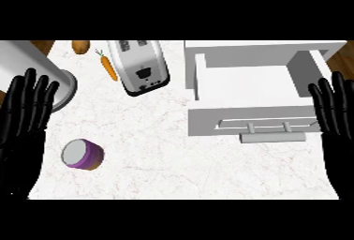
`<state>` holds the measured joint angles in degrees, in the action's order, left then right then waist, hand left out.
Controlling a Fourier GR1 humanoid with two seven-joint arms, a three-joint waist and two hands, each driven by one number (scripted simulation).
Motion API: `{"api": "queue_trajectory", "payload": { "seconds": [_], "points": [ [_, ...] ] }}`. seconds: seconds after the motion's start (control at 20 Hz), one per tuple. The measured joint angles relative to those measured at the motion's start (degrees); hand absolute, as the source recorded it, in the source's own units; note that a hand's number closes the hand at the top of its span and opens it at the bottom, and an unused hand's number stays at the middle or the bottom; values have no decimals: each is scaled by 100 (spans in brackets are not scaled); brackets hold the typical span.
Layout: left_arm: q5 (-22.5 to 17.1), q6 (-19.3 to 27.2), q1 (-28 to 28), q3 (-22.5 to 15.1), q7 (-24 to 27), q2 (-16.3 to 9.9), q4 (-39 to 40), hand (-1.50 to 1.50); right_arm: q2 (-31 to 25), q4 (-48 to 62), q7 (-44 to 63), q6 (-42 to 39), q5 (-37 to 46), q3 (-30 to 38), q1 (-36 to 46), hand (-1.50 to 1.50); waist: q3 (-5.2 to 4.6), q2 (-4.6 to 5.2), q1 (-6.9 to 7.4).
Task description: Pick up the can, place it into the drawer and close the drawer
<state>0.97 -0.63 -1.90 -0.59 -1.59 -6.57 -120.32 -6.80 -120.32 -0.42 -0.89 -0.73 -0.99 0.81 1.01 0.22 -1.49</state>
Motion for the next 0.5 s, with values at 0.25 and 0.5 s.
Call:
{"api": "queue_trajectory", "payload": {
  "seconds": [0.25,0.5],
  "points": [
    [-161,5,693,369,146,-12,-386,-150,45,-59,30,44,-132,203,-122,-150,-73,-26,147],
    [-366,457,1579,915,-481,273,-388,-150,146,96,589,316,-143,404,-504,-150,-97,-23,250]
  ]
}}
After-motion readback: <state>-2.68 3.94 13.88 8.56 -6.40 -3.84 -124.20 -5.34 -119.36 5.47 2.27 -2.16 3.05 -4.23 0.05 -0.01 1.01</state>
